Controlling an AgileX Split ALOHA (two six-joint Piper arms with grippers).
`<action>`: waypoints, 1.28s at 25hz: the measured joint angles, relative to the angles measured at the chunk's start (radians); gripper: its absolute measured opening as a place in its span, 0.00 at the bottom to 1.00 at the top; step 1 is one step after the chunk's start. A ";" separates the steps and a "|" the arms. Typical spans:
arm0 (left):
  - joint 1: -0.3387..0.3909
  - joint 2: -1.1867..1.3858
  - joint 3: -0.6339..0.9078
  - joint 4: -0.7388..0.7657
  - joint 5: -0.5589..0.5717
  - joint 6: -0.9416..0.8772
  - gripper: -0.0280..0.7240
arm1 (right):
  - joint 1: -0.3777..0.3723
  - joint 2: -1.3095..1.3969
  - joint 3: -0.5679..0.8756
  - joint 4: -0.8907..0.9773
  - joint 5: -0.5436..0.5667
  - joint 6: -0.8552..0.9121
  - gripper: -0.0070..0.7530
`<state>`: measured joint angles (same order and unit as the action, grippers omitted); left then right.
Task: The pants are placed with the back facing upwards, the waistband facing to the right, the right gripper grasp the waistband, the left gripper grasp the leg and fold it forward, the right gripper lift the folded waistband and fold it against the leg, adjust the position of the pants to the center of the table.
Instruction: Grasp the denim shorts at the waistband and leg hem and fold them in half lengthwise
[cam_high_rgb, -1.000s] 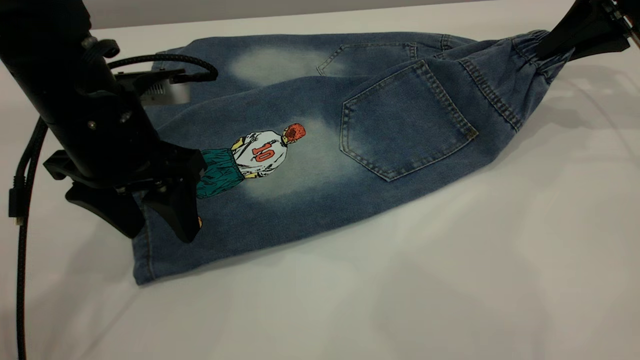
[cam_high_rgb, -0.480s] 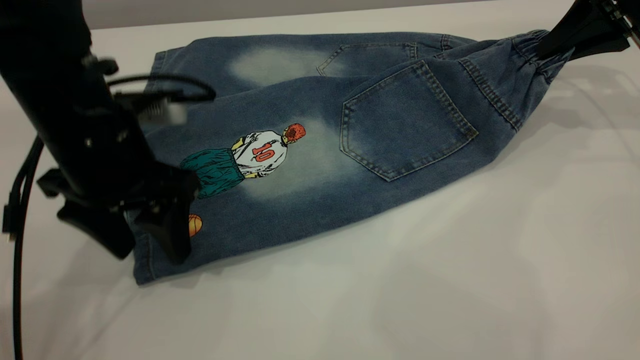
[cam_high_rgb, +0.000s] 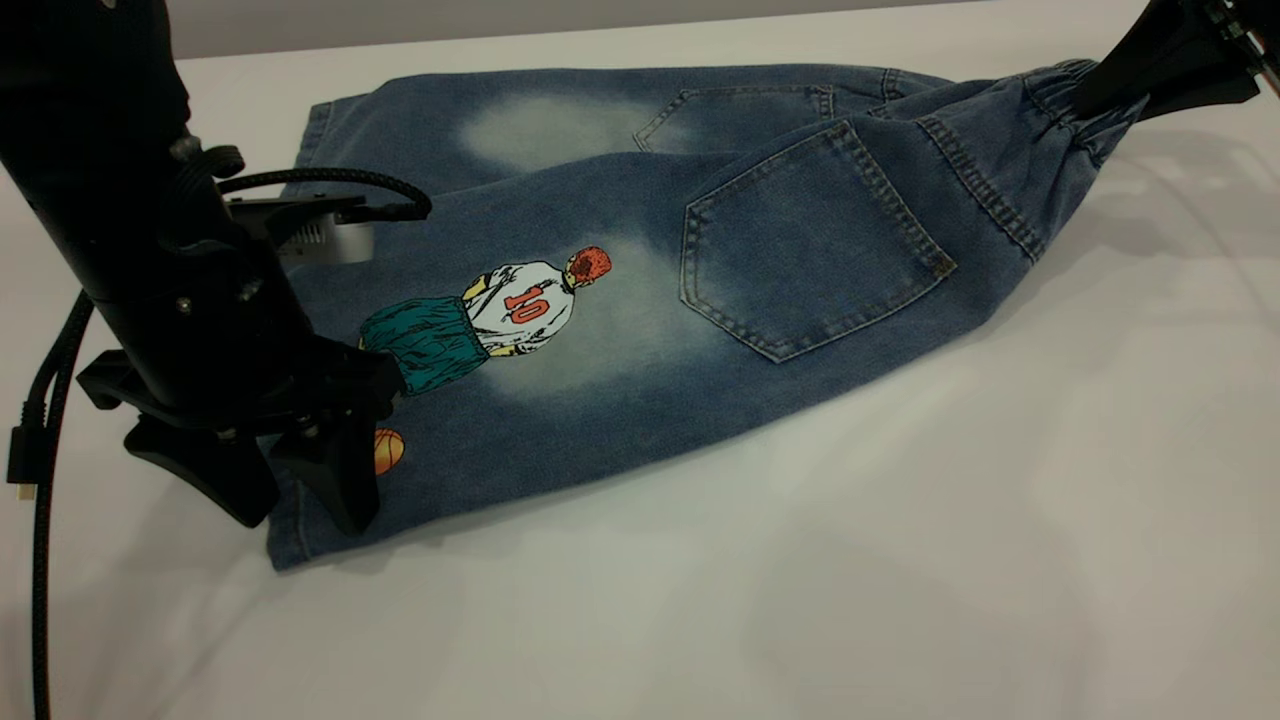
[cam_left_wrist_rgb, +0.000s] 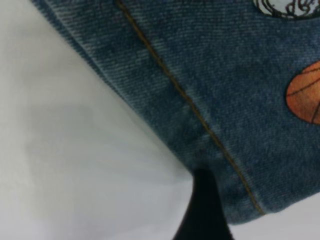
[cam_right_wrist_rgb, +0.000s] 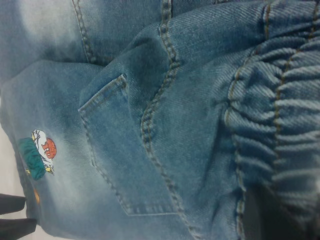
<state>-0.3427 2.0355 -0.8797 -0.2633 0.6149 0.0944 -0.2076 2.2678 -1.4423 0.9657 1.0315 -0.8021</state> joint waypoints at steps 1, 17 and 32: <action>0.000 0.000 0.000 0.000 0.000 0.000 0.68 | 0.000 0.000 0.000 0.000 0.000 0.000 0.06; 0.000 0.039 -0.003 0.000 0.037 0.001 0.62 | 0.000 0.000 0.000 0.003 0.003 -0.001 0.06; 0.000 0.039 0.000 0.001 -0.034 0.022 0.15 | 0.000 0.000 0.000 0.005 0.006 -0.003 0.06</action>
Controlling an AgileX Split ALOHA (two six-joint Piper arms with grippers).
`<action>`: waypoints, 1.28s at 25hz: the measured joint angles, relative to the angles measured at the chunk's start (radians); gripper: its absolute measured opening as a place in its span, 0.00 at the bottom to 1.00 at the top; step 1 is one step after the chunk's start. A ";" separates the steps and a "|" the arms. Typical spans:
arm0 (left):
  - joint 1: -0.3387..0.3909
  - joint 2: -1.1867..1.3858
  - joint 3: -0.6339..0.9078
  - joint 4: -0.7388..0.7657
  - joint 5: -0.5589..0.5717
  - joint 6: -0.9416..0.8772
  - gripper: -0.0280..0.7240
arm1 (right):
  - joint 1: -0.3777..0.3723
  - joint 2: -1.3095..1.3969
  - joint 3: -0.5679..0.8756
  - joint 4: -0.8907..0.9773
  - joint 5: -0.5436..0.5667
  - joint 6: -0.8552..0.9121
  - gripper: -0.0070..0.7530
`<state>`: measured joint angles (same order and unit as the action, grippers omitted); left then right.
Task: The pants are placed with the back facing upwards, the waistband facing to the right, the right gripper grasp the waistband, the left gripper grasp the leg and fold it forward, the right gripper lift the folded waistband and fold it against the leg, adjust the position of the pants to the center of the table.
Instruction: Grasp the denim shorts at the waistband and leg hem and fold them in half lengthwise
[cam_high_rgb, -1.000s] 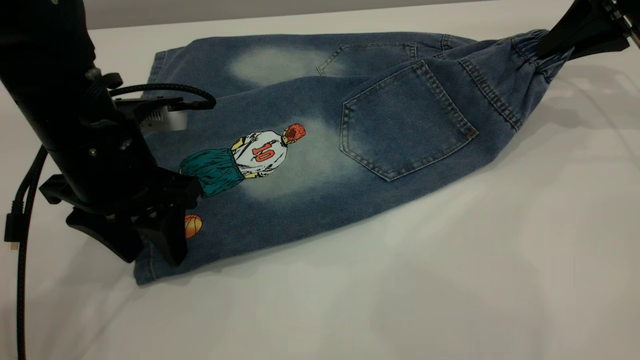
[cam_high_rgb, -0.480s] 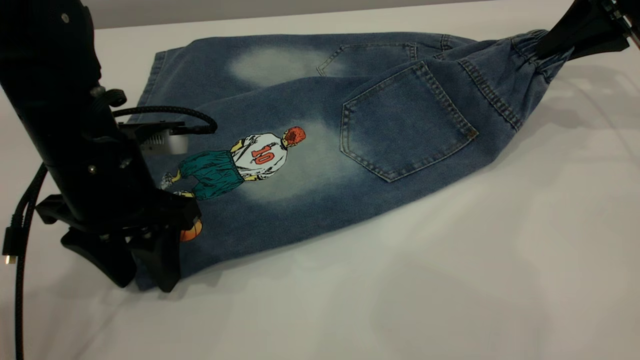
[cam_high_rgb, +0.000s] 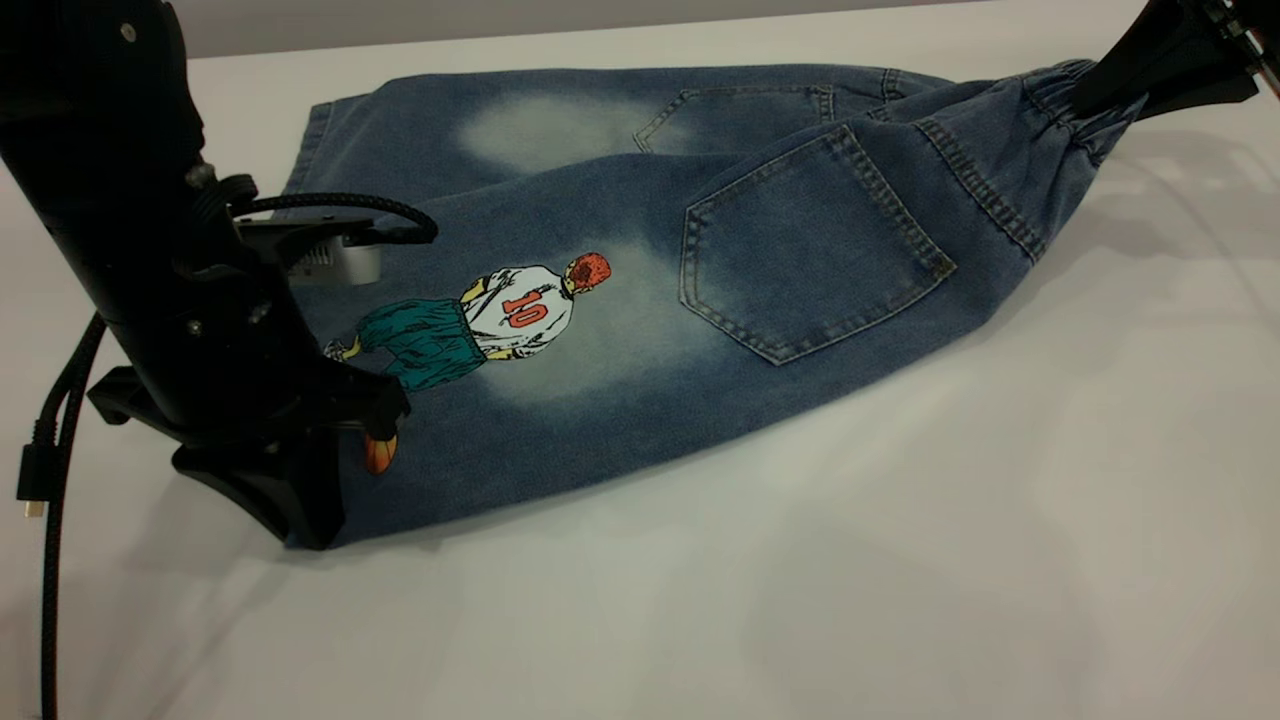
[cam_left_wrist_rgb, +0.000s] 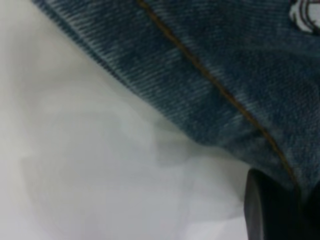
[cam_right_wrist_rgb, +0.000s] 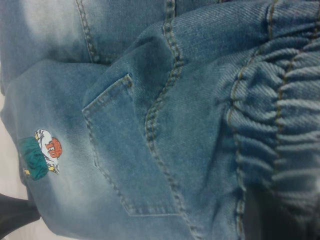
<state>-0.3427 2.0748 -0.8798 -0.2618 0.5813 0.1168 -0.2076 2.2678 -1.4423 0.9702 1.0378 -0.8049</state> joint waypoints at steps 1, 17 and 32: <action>0.000 -0.006 0.000 -0.001 -0.004 0.012 0.13 | 0.000 0.000 0.000 0.000 0.000 0.000 0.06; 0.000 -0.366 0.000 0.000 -0.065 0.014 0.13 | 0.000 -0.067 -0.002 0.026 -0.024 -0.008 0.05; 0.000 -0.363 -0.012 -0.001 -0.379 0.025 0.13 | 0.029 -0.084 -0.104 0.060 -0.024 -0.008 0.05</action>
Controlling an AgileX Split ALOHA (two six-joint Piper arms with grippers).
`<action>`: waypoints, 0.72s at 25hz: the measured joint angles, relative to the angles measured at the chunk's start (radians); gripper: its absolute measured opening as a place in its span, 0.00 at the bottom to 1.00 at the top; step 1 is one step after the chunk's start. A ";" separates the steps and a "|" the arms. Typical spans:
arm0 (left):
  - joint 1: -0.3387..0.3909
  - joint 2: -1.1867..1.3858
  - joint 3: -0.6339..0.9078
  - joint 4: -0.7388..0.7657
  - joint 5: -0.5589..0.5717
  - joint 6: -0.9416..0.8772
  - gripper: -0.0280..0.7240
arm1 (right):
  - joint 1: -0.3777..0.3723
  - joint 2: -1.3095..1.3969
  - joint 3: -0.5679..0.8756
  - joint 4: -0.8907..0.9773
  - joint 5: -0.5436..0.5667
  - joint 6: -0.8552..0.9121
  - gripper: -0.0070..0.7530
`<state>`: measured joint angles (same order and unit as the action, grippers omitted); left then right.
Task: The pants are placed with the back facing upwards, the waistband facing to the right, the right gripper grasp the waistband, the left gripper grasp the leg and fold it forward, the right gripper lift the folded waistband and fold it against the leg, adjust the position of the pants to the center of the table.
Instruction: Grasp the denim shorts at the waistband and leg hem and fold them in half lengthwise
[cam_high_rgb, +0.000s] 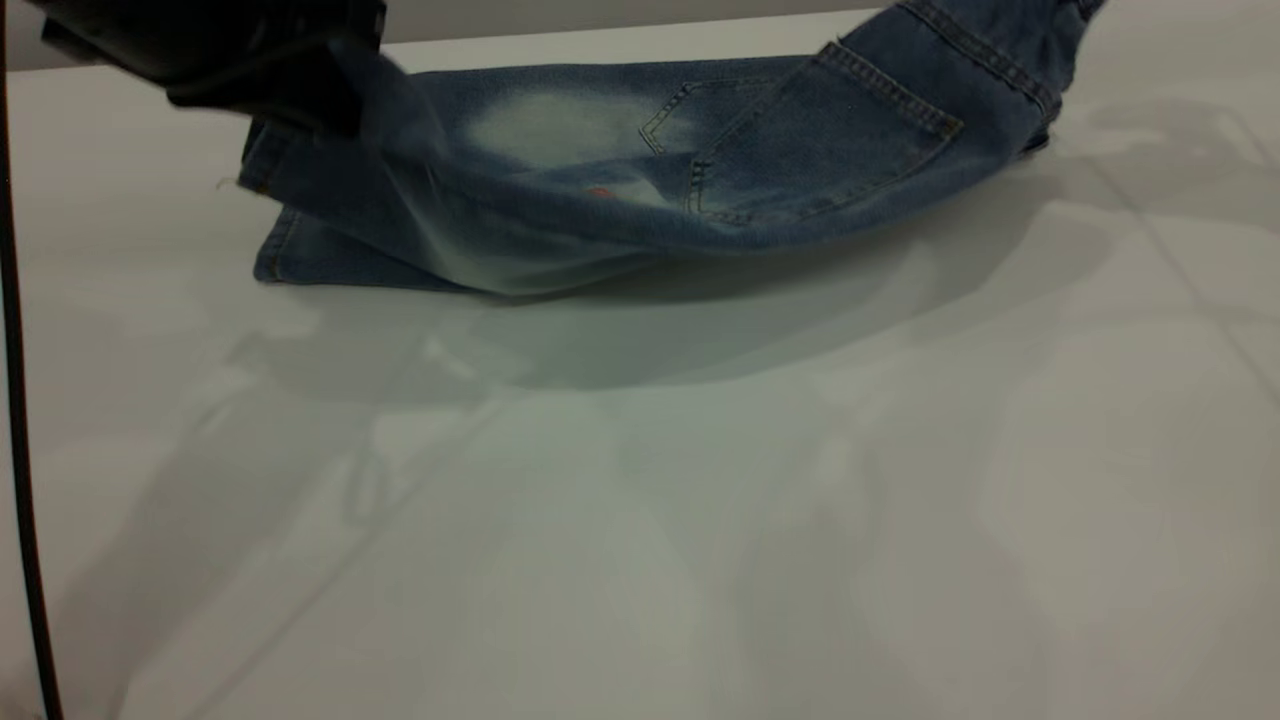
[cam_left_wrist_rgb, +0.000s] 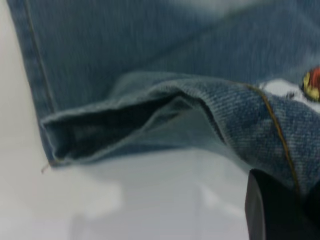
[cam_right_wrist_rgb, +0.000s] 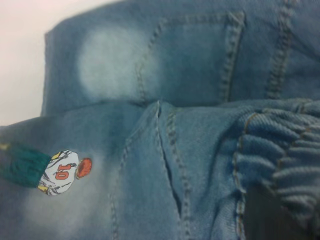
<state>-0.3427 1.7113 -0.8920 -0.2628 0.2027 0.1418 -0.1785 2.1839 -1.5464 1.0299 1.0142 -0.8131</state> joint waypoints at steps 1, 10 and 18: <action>0.000 0.000 -0.009 0.000 -0.017 0.000 0.13 | 0.003 0.000 -0.008 0.003 0.000 0.001 0.05; 0.009 0.029 -0.136 0.004 -0.024 0.015 0.13 | 0.032 0.013 -0.028 0.026 -0.062 0.021 0.05; 0.035 0.138 -0.218 0.005 -0.031 0.027 0.13 | 0.032 0.099 -0.028 0.024 -0.077 0.026 0.05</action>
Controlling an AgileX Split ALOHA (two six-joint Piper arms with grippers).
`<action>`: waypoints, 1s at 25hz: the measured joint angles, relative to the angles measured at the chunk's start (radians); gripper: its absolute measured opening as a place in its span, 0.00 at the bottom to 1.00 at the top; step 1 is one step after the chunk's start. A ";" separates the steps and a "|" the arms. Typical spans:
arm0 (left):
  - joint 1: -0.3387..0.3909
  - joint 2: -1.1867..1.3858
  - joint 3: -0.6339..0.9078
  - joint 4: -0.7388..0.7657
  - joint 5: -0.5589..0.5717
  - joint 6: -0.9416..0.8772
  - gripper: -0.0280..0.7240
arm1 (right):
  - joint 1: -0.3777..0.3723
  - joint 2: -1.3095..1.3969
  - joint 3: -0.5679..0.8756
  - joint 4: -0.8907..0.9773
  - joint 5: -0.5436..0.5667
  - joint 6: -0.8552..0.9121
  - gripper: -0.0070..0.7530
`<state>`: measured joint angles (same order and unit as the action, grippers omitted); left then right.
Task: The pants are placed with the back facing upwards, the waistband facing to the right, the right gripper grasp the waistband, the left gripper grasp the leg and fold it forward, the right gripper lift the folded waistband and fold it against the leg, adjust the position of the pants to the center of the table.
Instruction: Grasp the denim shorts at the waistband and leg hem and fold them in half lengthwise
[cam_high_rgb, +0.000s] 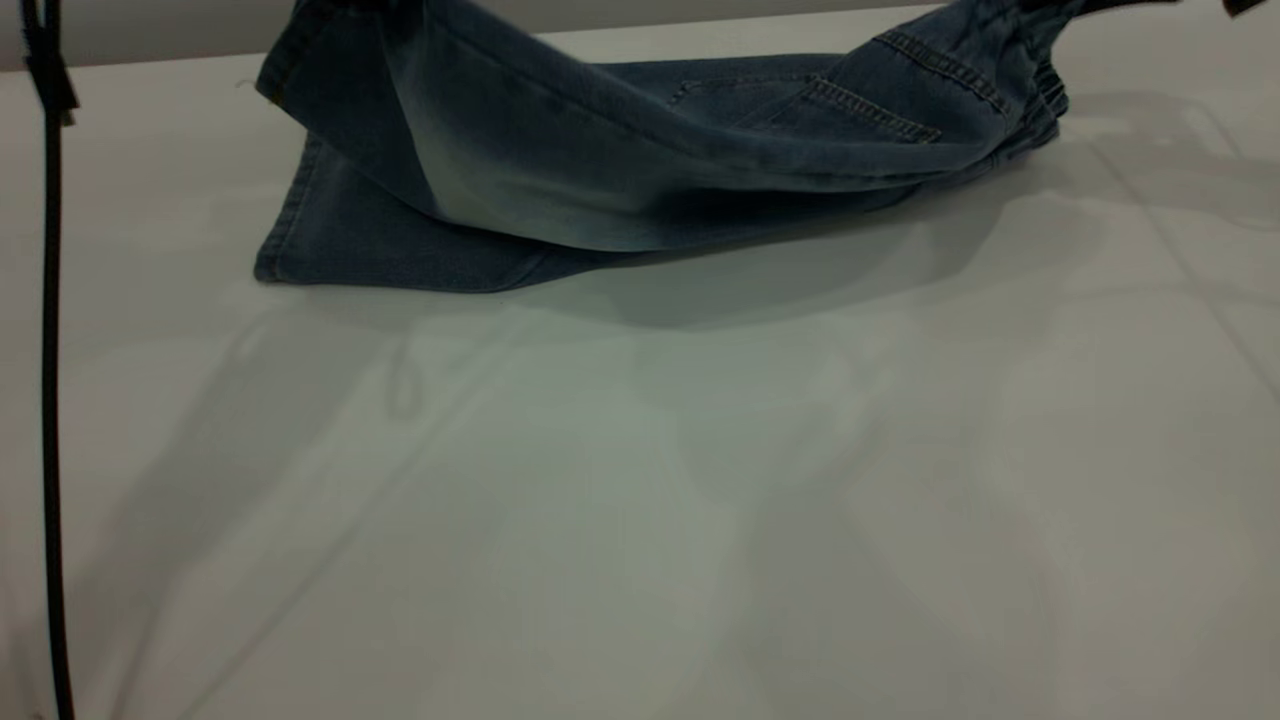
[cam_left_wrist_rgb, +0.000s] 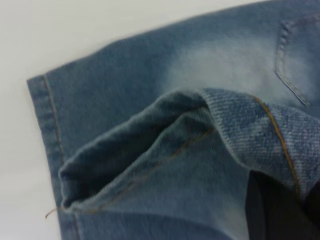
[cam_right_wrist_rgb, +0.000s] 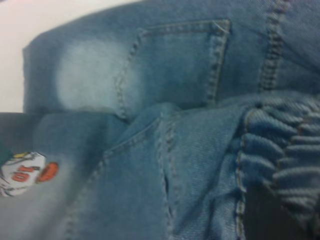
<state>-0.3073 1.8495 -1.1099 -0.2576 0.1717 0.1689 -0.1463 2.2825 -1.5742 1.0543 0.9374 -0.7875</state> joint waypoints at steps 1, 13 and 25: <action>0.007 0.019 -0.018 0.000 0.001 0.001 0.13 | -0.001 0.006 0.000 0.000 -0.003 0.000 0.05; 0.086 0.212 -0.255 0.030 0.084 0.015 0.13 | -0.002 0.037 -0.043 0.023 -0.055 -0.001 0.05; 0.121 0.266 -0.300 0.080 0.131 0.000 0.13 | 0.021 0.143 -0.121 0.065 -0.046 0.009 0.05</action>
<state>-0.1865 2.1156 -1.4102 -0.1776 0.3024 0.1687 -0.1256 2.4258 -1.6951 1.1193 0.8916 -0.7785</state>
